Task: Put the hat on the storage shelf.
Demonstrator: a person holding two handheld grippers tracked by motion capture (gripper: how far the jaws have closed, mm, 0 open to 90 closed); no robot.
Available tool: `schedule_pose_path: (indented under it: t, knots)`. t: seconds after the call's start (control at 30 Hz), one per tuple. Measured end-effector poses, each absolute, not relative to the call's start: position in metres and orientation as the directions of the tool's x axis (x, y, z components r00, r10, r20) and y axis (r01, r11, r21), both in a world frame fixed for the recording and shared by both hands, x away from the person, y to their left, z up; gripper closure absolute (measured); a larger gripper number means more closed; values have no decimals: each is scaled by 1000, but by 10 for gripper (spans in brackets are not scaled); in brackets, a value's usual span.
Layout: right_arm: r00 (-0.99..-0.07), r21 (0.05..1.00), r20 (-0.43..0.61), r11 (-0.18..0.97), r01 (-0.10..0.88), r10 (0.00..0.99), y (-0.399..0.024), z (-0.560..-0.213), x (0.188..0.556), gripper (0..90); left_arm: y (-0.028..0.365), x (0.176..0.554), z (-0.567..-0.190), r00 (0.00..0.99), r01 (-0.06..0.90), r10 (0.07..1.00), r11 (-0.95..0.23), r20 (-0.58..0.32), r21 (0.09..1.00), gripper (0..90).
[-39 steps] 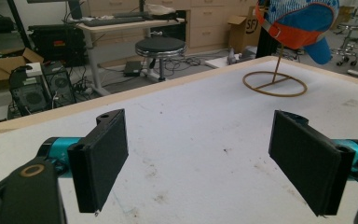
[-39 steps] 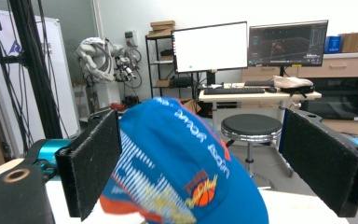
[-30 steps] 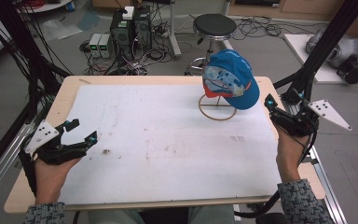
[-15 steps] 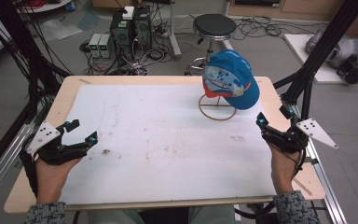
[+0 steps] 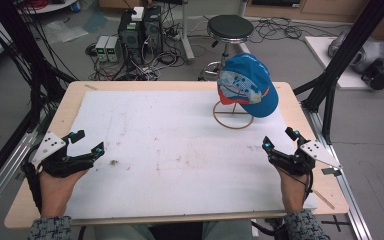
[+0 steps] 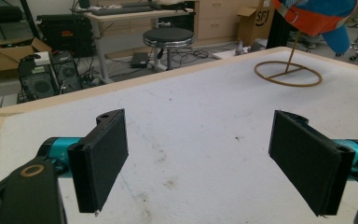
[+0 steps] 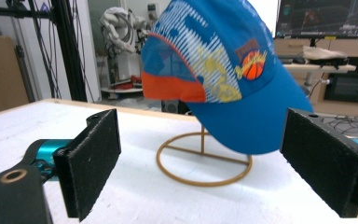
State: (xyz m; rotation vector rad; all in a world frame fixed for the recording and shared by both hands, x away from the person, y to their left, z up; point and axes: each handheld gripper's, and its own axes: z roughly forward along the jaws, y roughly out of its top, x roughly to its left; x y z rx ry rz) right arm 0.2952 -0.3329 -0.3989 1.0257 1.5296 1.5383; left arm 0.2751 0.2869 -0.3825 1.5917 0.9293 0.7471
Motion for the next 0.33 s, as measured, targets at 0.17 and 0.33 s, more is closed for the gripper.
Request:
schedule_pose_path:
  t: [0.17,0.33]
  knots:
    - [-417,998,57,-39,52,907,-333,-401,296,115,288,276,-384,493,188,870,-96,-9,978,197]
    - [-410,997,69,-55,47,910,-336,-401,296,115,287,277,-386,494,194,869,-101,-8,976,198]
